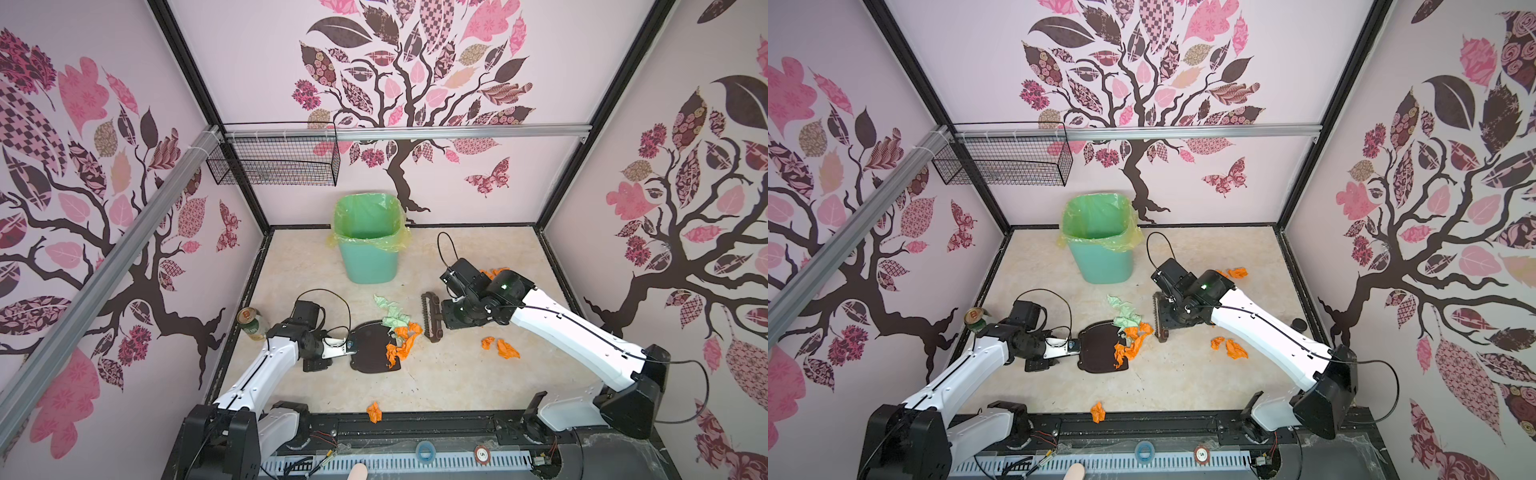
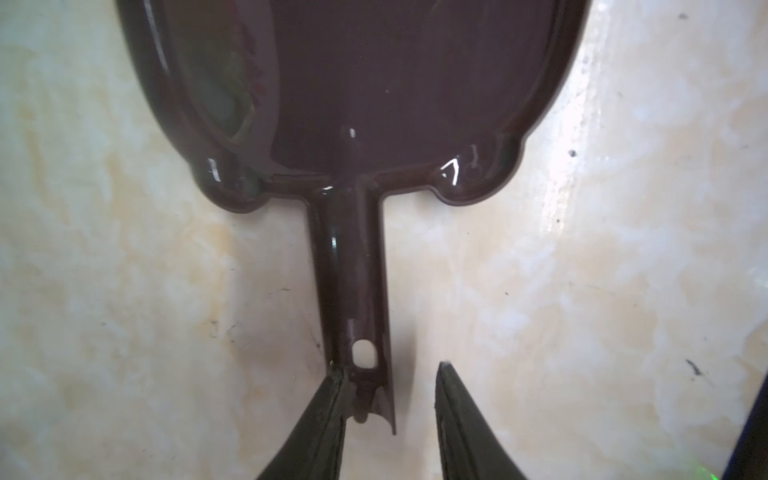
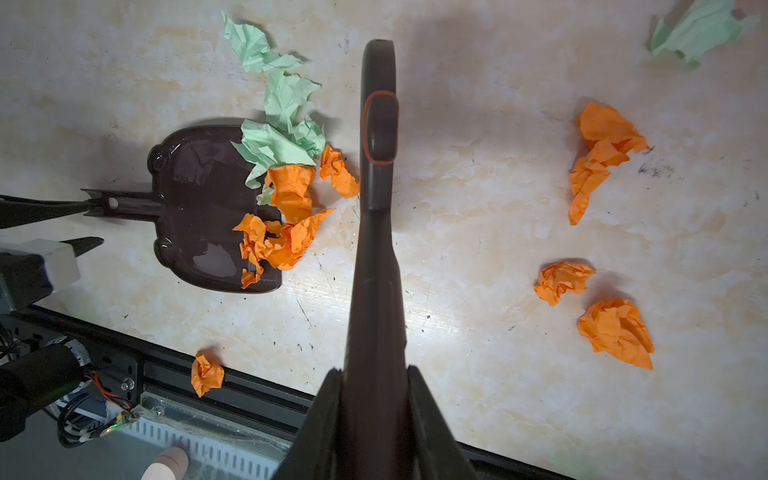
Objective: Sweep away the paper scraps from the table
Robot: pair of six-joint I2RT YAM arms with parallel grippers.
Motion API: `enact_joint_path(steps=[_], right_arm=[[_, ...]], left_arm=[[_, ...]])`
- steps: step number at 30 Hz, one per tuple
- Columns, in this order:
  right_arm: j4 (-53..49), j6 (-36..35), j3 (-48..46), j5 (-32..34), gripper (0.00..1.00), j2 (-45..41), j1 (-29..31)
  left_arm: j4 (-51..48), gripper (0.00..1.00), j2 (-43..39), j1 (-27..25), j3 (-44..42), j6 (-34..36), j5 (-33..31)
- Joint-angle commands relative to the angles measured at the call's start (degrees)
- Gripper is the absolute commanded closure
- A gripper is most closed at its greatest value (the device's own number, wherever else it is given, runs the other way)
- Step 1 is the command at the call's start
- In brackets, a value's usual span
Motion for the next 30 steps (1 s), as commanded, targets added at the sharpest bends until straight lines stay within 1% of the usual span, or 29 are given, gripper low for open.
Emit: enact_joint_path(steps=[1,3,7,11,13,18,23,27,30], right_arm=[[0.5,-0.4,-0.2,0.6,1.0,-1.7,-0.3],[0.6,-0.4,-0.3,0.6,1.0,-1.8,-0.3],[0.9,-0.2,-0.8,0.4,1.0,-1.9,-0.3],[1.2,-0.3,-1.0,-0.1,1.0,-1.8,-0.3],[1.3,-0.4,-0.9,-0.1,1.0,-1.7,-0.3],[1.7,-0.5,-0.9,-0.7,1.0,-1.7,-0.3],[1.8,-0.7,-1.1,-1.0,1.0,-1.6,-0.3],[1.1,-0.8,-0.9,-1.1,1.0,-0.8,-0.3],[-0.6,-0.8,0.1,1.4,1.0,-0.2,-0.3]], left_arm=[[1.6,0.65,1.1,0.2,-2.0,1.3,-0.1],[2.5,0.7,2.4,0.2,-2.3,1.6,-0.4],[5.5,0.75,5.5,0.2,-3.0,1.9,-1.8],[7.4,0.75,7.8,0.2,-3.0,1.7,-2.8],[7.7,0.77,8.0,0.2,-3.1,1.8,-2.9],[10.4,0.87,8.7,0.2,-4.9,2.6,-4.3],[13.2,1.0,10.8,0.1,-6.8,3.1,-6.6],[12.7,1.0,10.1,0.2,-7.0,3.0,-6.4],[9.3,1.0,7.8,0.1,-6.0,2.8,-4.8]])
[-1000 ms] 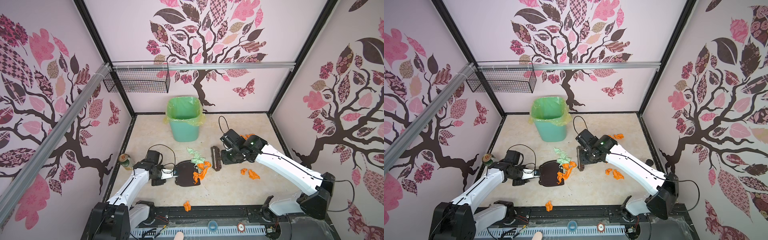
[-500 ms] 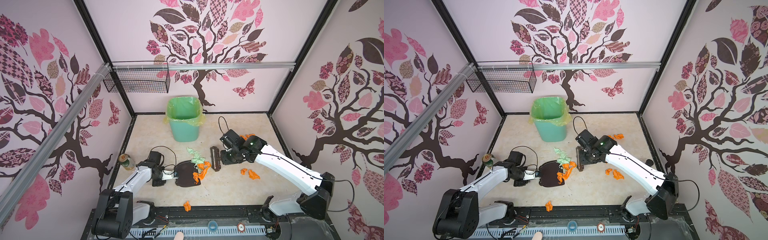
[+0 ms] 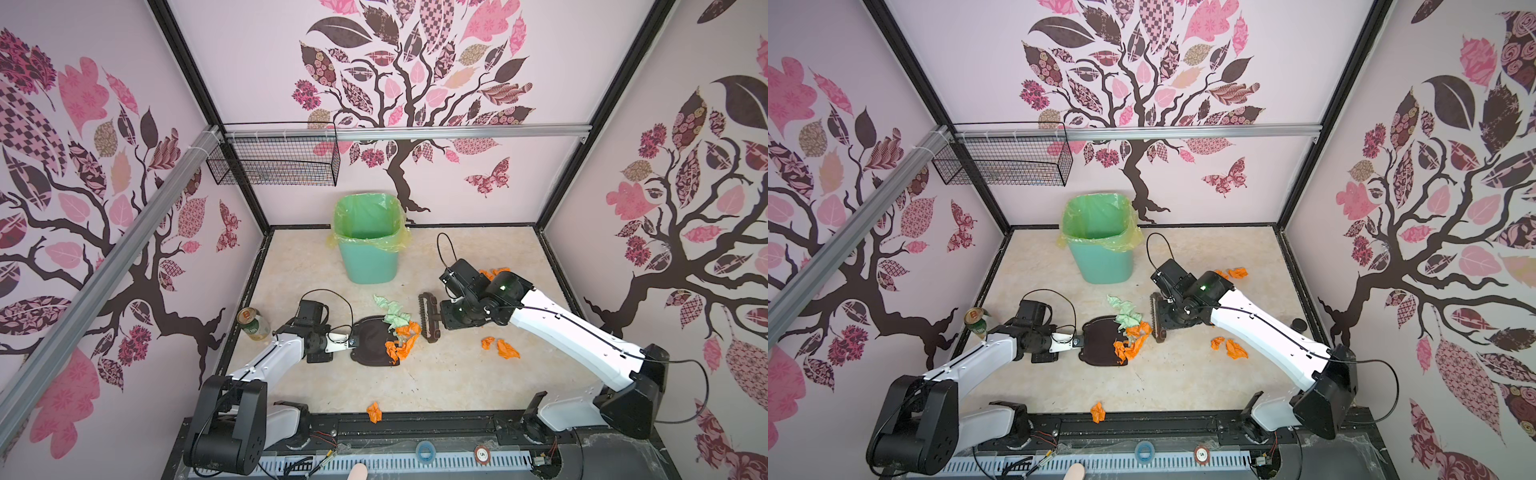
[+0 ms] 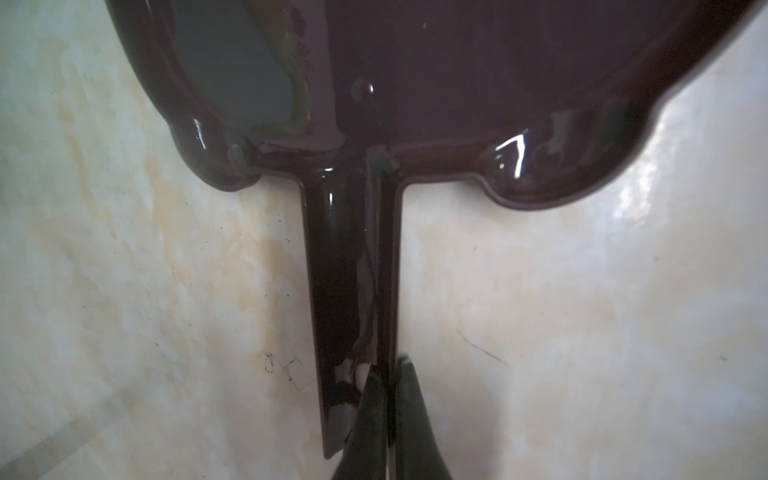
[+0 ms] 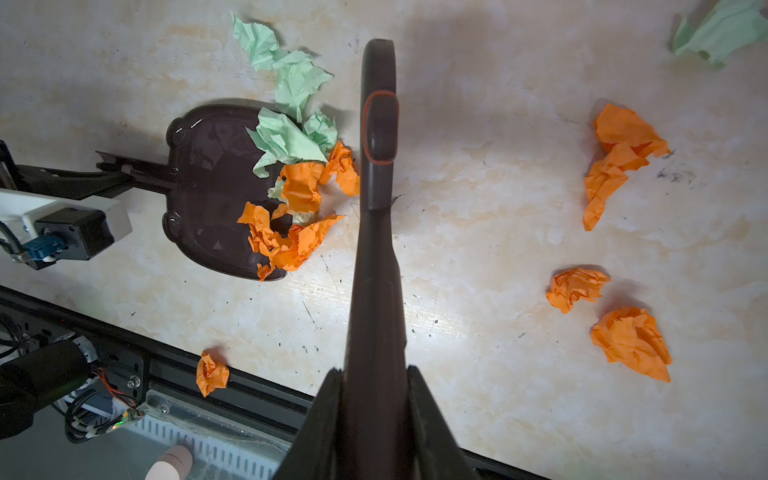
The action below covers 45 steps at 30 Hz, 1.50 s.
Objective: Sweep away the paper scraps from the table
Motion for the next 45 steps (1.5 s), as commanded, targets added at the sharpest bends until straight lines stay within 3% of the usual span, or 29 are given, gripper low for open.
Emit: enact_joint_path(steps=[1,10,17,24,36,45], right_arm=[[-3.0,-0.5,1.9,3.4,1.0,0.0,-0.3],[-14.9,-2.9,13.1,10.1,1.0,5.8,-1.4],[-25.5,-7.5,21.3,5.0,1.0,17.2,-1.2],[-25.5,-10.4,28.4,-2.8,1.0,23.7,-0.8],[-25.1,-8.8,38.1,-10.1,1.0,32.2,3.4],[-23.2,-6.8,43.3,-14.7,1.0,33.6,4.7]], left_arm=[[-9.6,1.0,-0.1,0.2,-2.1,-0.1,-0.4],[-18.7,1.0,-5.4,0.2,2.2,0.1,2.2],[-14.9,1.0,-2.8,0.3,1.8,0.7,-1.9],[-7.6,1.0,-1.4,0.3,0.9,-0.6,-4.6],[-10.2,1.0,-2.5,-0.5,4.5,-2.1,-5.3],[-10.0,1.0,-1.9,-1.6,4.9,-3.1,-5.2]])
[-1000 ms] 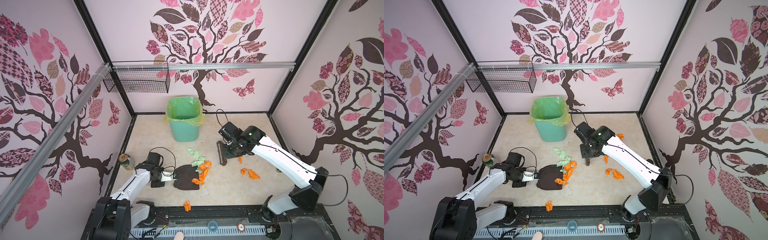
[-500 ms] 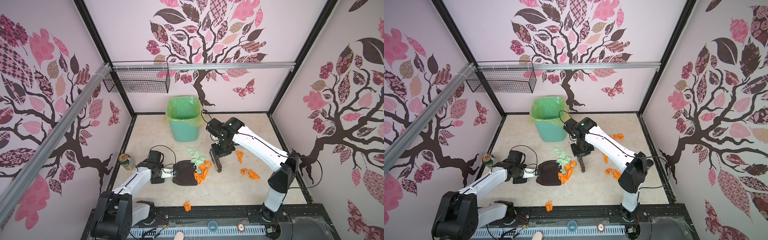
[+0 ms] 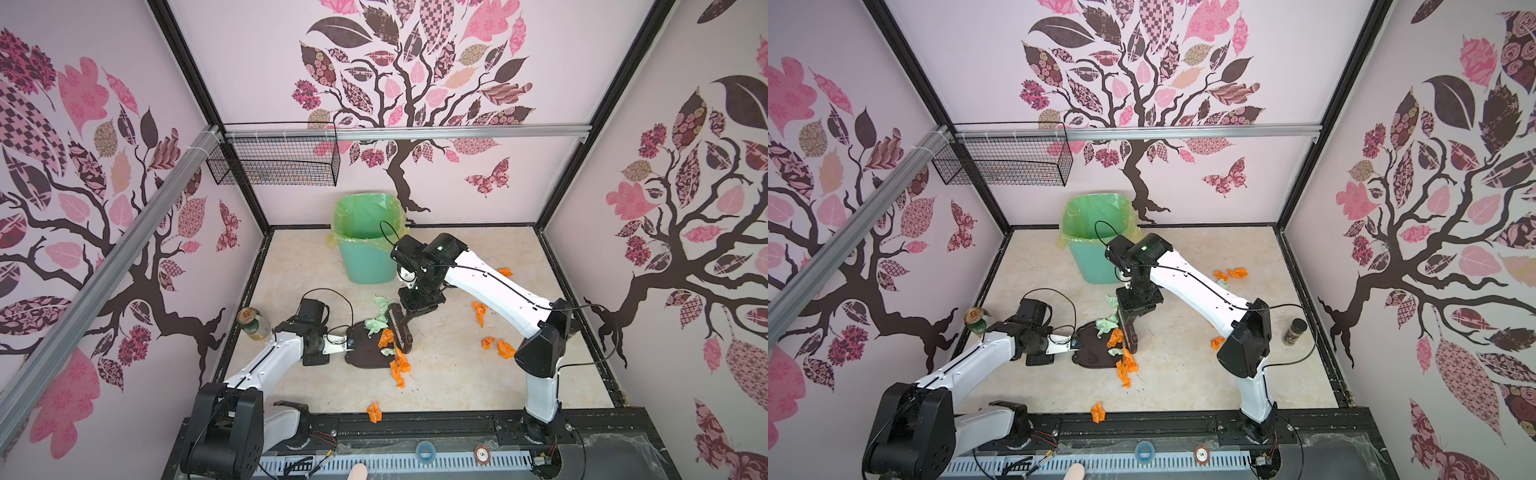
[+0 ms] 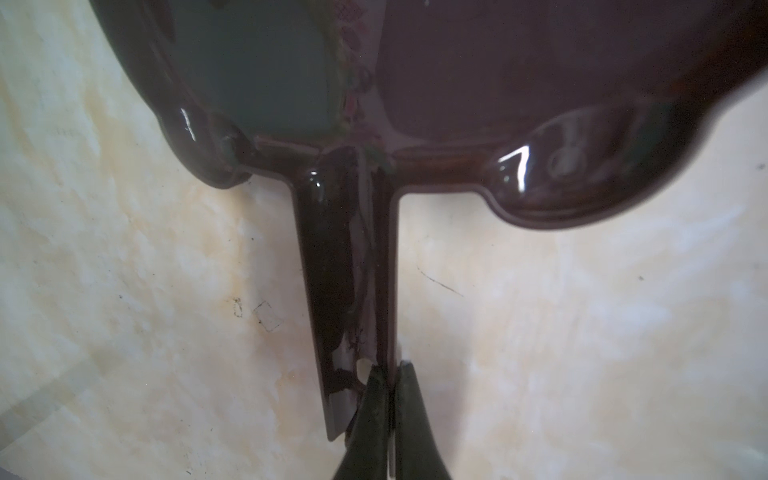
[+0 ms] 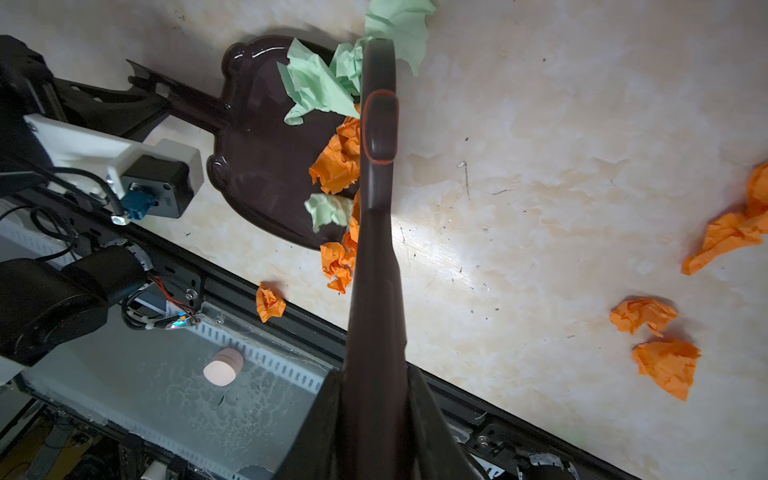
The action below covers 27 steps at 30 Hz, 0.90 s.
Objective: Sweep away the paper scraps from the table
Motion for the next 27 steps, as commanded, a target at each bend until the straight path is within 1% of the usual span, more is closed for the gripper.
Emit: enact_joint_path(steps=[1,4,6,7,9,11,15,19,21,23,25,27], right_arm=[[-0.1,1.5,2.8,-2.9,1.0,1.2,0.6],[-0.5,2.6,5.8,-3.1,1.0,0.2,0.5],[-2.8,2.4,9.5,-0.6,1.0,0.4,0.5],[-2.1,2.8,8.7,0.3,1.0,-0.9,0.5],[-2.7,2.5,9.0,4.7,1.0,-1.8,0.4],[-2.6,2.2,7.2,6.3,1.0,-3.1,-0.7],[-2.7,1.0,3.5,13.2,1.0,-4.5,-1.2],[-2.7,-1.6,2.7,24.1,1.0,-3.0,-1.2],[-2.6,-3.9,3.8,28.8,1.0,-1.3,-1.1],[-2.7,-7.4,6.0,31.8,1.0,1.1,-1.0],[-2.7,-9.4,7.8,34.3,1.0,2.6,-0.4],[-2.7,-10.1,9.2,33.9,1.0,2.8,-0.1]], left_arm=[[-0.7,1.0,0.2,-0.3,1.9,-0.7,0.2],[0.2,1.0,0.5,-0.2,1.7,-0.8,-0.3],[1.4,1.0,0.7,0.0,1.3,-0.4,-0.9],[1.6,1.0,0.9,0.5,1.3,-0.2,-0.9],[1.9,1.0,1.3,1.6,1.7,0.3,-0.7],[2.2,1.0,1.8,2.8,2.1,1.0,-0.5],[2.3,1.0,2.1,4.5,2.8,2.2,-0.5],[1.6,1.0,1.6,5.7,3.7,3.1,-0.5],[0.6,1.0,1.5,6.1,4.2,3.2,-0.4],[-0.4,1.0,1.0,6.2,4.3,3.2,-0.4],[-1.0,1.0,0.1,6.4,4.2,3.4,-0.4],[-1.7,1.0,-1.1,7.0,4.2,3.6,-0.1]])
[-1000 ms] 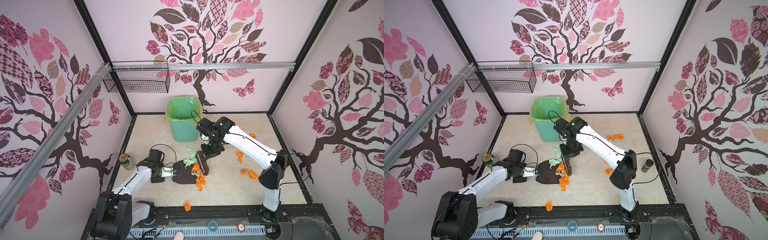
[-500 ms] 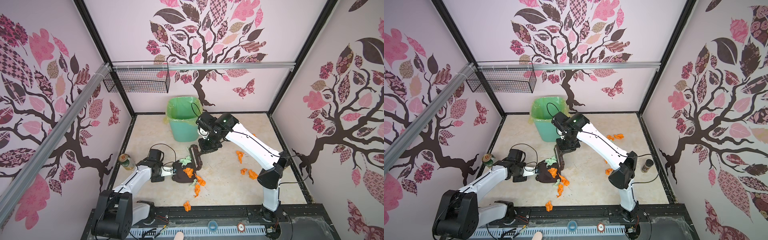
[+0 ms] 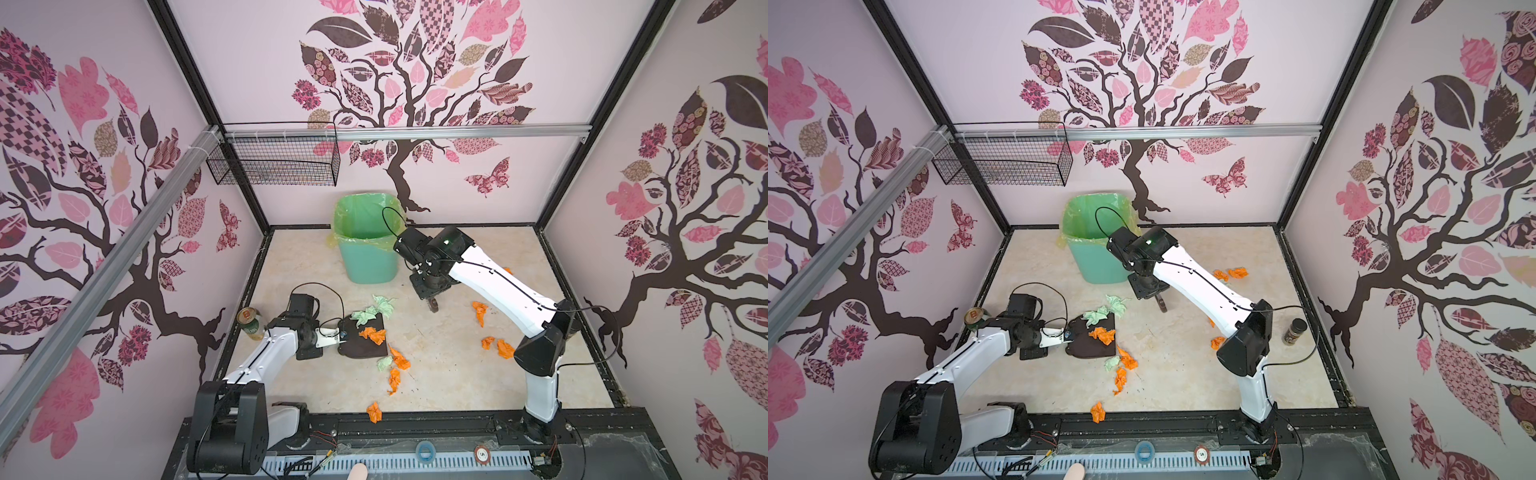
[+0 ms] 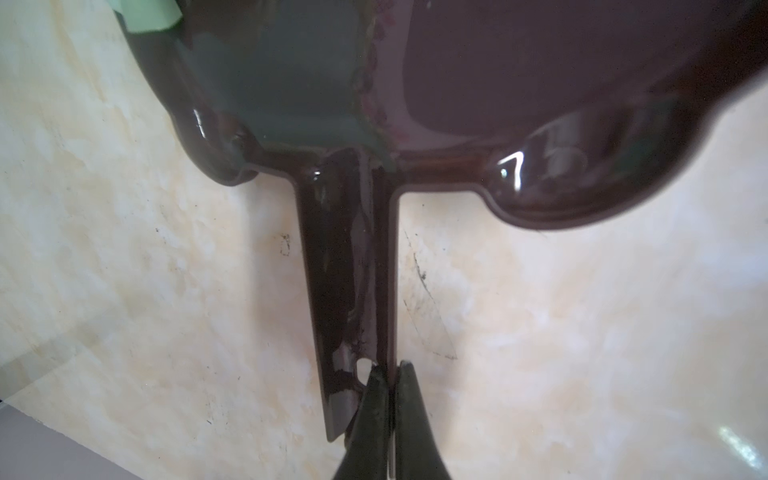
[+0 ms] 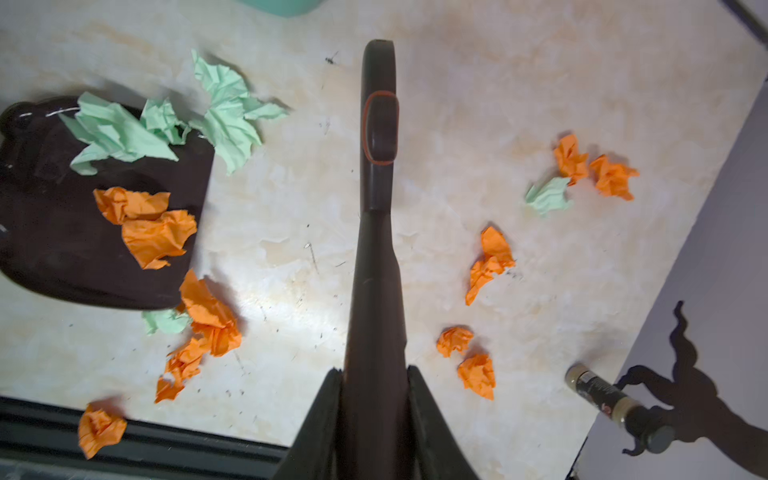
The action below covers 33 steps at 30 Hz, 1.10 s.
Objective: Sweep away the paper scraps from the table
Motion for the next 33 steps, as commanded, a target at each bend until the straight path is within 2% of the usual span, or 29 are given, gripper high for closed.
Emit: enact_joint_path(steps=[1,4,6,11,19,23,26,30,33], right_arm=[[-0.4,-3.8,3.7,4.2,1.0,1.6,0.6],[-0.5,-3.0,5.0,3.3,1.0,-1.4,0.6],[-0.5,-3.1,4.9,0.4,1.0,-3.8,0.6],[-0.4,-3.3,1.9,-15.4,1.0,-9.4,1.7],[-0.4,-0.3,0.7,-30.7,1.0,-14.5,5.0],[0.2,-0.2,-5.8,-39.1,1.0,-17.0,5.5],[1.5,0.1,-12.1,-42.9,1.0,-19.3,6.0],[7.6,1.0,-22.3,-49.9,1.0,-23.1,8.2],[13.5,2.9,-26.0,-54.1,1.0,-24.2,8.9]], left_arm=[[-2.8,1.0,-2.5,1.3,2.2,1.2,1.1],[-3.9,1.0,-3.7,3.0,2.7,2.3,2.4],[-4.5,1.0,-3.8,4.3,3.0,3.1,3.0],[-4.5,1.0,-2.9,7.8,3.5,4.6,4.5],[-2.8,1.0,-0.8,11.1,3.5,5.4,6.2],[-2.3,1.0,0.2,12.1,3.5,5.9,6.3],[-2.3,1.0,-0.1,12.2,3.6,6.0,6.5],[-2.5,1.0,-0.2,12.2,4.0,5.9,6.8],[-2.3,1.0,0.2,12.2,4.1,5.9,6.6]])
